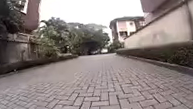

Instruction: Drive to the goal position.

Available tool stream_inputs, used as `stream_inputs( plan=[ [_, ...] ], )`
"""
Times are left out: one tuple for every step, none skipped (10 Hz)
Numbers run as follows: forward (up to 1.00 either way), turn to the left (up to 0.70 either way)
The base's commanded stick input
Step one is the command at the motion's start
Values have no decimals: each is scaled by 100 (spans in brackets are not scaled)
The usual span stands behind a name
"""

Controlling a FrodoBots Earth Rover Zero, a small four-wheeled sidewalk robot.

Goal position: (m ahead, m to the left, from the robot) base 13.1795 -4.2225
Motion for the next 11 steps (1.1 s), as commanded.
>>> stream_inputs(
  plan=[
    [70,0],
    [70,0],
    [70,0],
    [70,0],
    [70,0],
    [70,0],
    [70,0],
    [70,0],
    [70,0],
    [70,0],
    [70,0]
  ],
)
